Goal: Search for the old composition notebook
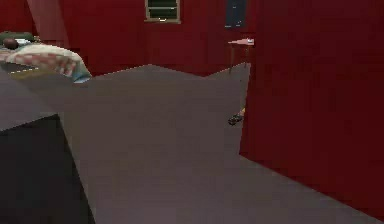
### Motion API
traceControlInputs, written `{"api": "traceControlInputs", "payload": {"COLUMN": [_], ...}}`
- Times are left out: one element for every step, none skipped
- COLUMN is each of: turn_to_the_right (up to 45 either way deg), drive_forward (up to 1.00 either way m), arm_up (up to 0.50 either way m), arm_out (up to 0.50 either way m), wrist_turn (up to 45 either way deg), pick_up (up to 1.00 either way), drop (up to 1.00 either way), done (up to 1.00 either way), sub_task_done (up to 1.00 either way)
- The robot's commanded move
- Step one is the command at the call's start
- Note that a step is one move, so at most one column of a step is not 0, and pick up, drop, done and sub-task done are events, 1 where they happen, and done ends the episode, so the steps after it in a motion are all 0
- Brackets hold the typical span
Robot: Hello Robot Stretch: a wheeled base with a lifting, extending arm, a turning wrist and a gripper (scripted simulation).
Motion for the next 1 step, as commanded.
{"api": "traceControlInputs", "payload": {"turn_to_the_right": [0.0], "drive_forward": [1.00], "arm_up": [0.00], "arm_out": [0.00], "wrist_turn": [0.0], "pick_up": [0.00], "drop": [0.00], "done": [0.00], "sub_task_done": [0.00]}}
